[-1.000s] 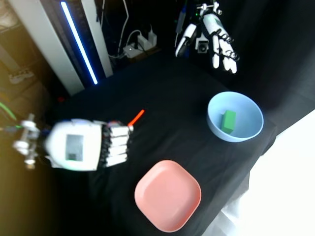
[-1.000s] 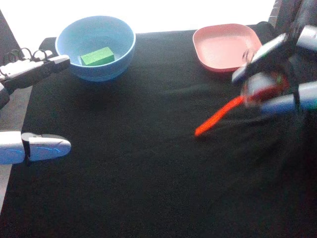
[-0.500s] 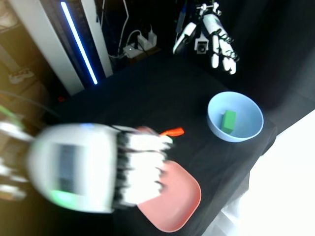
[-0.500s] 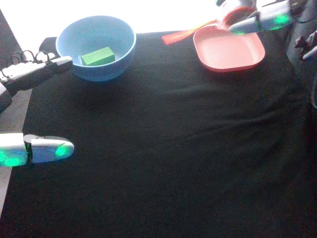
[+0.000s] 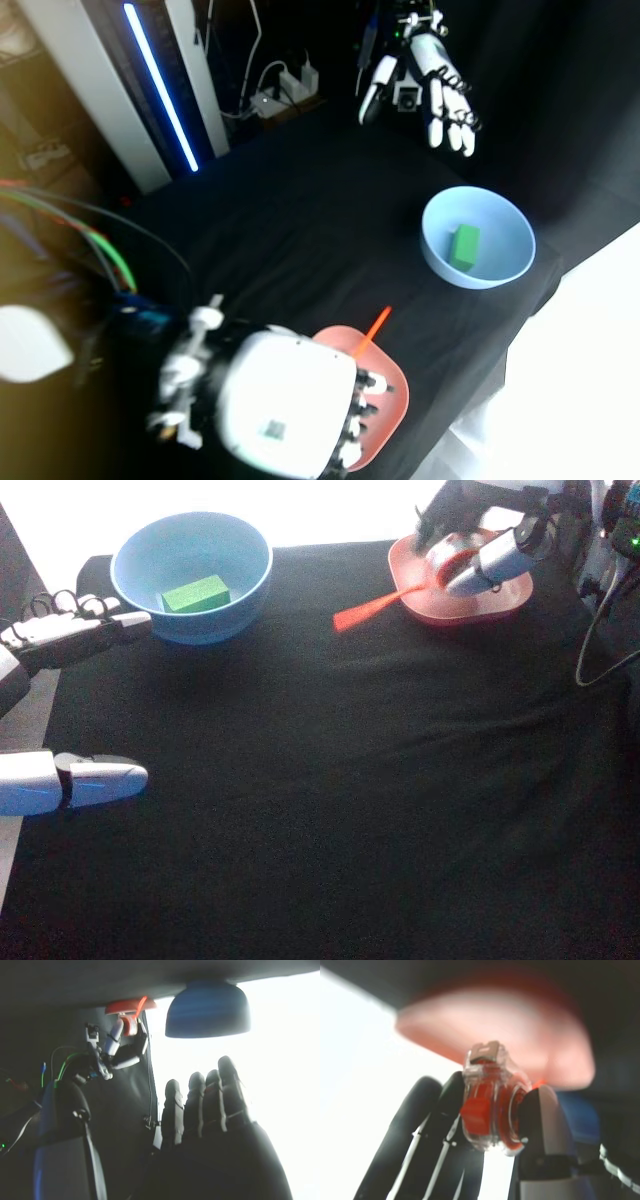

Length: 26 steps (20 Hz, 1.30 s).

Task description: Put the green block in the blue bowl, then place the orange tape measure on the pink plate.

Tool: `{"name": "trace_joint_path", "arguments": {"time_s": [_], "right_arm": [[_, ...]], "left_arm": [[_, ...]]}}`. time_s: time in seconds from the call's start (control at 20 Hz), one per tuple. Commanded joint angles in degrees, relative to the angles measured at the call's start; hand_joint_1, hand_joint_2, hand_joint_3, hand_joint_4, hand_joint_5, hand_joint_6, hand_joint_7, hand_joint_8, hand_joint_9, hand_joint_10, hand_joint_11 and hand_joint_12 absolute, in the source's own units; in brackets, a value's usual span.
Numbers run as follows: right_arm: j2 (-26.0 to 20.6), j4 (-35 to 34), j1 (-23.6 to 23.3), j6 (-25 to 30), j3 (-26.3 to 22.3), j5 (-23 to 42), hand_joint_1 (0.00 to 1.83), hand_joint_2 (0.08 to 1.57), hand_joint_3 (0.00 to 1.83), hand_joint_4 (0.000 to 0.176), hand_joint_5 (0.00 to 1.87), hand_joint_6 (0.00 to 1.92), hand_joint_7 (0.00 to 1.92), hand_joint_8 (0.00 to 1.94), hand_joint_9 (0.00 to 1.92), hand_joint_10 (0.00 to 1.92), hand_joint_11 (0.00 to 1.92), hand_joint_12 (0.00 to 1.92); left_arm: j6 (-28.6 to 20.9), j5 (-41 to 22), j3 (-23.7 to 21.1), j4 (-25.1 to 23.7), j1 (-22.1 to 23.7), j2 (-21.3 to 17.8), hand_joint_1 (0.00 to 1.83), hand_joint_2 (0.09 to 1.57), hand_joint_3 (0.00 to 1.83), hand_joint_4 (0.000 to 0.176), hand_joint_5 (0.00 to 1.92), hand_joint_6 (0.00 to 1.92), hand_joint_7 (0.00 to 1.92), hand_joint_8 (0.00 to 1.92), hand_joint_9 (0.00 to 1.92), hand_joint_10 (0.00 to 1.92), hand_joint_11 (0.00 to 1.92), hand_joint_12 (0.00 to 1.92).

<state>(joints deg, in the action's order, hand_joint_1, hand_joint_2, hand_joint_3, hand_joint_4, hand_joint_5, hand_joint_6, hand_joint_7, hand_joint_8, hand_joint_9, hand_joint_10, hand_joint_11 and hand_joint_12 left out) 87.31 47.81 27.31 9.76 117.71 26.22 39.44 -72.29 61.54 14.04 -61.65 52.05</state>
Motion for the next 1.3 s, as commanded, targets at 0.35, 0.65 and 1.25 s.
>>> {"name": "trace_joint_path", "arguments": {"time_s": [0.35,0.65,1.25], "right_arm": [[-12.28,-14.8,-1.06,-0.08,-11.59,16.36,0.79,0.75,0.0,0.176,0.0,0.0,0.0,0.0,0.0,0.0,0.0,0.0],[-27.25,-40.22,9.77,-10.65,-29.42,41.43,0.76,0.74,0.0,0.176,0.0,0.0,0.0,0.0,0.0,0.0,0.0,0.0],[-29.12,-68.89,37.14,-10.84,-43.51,74.78,0.74,0.77,0.0,0.176,0.0,0.0,0.0,0.0,0.0,0.0,0.0,0.0]], "left_arm": [[-0.43,-11.42,-0.73,0.92,-0.28,-2.17,0.71,0.84,0.0,0.067,0.22,0.0,0.1,0.0,0.02,0.01,0.03,0.02],[0.18,-22.05,-3.31,2.57,-3.32,-4.2,0.6,0.88,0.01,0.171,0.06,0.0,0.09,0.0,0.11,0.02,0.1,0.06],[0.54,-26.96,-5.73,4.72,-6.94,-3.91,0.42,0.91,0.0,0.164,0.0,0.0,0.0,0.0,0.08,0.0,0.0,0.51]]}}
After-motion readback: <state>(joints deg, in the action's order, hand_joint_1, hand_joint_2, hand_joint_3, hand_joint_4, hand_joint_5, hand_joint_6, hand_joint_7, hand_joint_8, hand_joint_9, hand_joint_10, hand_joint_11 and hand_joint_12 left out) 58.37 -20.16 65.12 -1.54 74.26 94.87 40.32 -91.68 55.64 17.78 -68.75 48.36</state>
